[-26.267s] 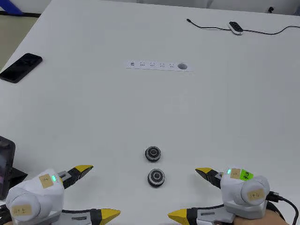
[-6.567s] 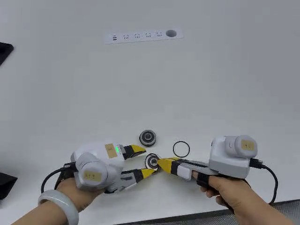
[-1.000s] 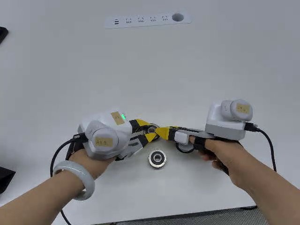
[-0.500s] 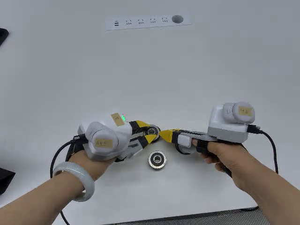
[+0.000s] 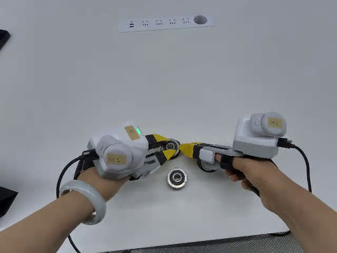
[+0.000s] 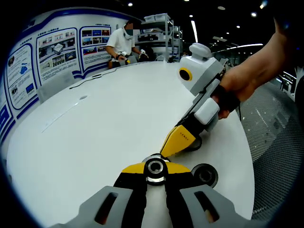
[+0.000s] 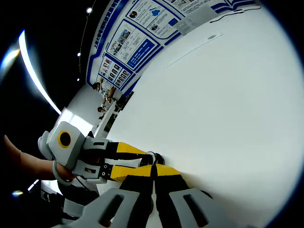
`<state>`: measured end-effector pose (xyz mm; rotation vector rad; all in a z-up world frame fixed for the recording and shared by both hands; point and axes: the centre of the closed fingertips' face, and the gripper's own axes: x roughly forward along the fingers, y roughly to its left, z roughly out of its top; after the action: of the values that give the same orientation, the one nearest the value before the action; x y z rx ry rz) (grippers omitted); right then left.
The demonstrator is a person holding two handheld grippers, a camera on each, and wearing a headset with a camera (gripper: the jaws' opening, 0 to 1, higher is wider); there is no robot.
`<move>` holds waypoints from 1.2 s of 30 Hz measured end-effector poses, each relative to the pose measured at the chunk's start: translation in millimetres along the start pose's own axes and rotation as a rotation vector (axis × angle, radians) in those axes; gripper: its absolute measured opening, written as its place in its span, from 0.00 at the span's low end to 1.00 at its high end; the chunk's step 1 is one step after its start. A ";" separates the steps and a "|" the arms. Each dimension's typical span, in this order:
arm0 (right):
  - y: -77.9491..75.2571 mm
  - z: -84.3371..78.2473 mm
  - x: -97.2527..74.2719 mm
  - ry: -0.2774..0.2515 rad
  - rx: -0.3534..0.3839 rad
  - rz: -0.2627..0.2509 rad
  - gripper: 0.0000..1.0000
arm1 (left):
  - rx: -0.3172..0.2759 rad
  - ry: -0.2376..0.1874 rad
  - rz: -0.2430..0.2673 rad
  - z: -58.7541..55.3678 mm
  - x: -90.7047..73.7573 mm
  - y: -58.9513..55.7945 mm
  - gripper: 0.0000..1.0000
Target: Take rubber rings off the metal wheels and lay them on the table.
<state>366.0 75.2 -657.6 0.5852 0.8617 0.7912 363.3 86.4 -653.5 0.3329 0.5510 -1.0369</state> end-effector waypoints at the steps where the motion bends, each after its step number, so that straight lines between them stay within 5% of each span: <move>1: -0.4 0.1 -0.1 0.000 -0.002 -0.001 0.02 | -0.001 0.000 0.000 0.0 0.0 0.0 0.14; 36: 14.8 3.3 0.8 -0.012 -0.005 0.042 0.01 | 0.005 -0.004 -0.001 0.8 0.0 -0.4 0.14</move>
<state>363.6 83.9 -645.5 0.6050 0.8385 0.8262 363.1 85.8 -652.8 0.3354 0.5452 -1.0400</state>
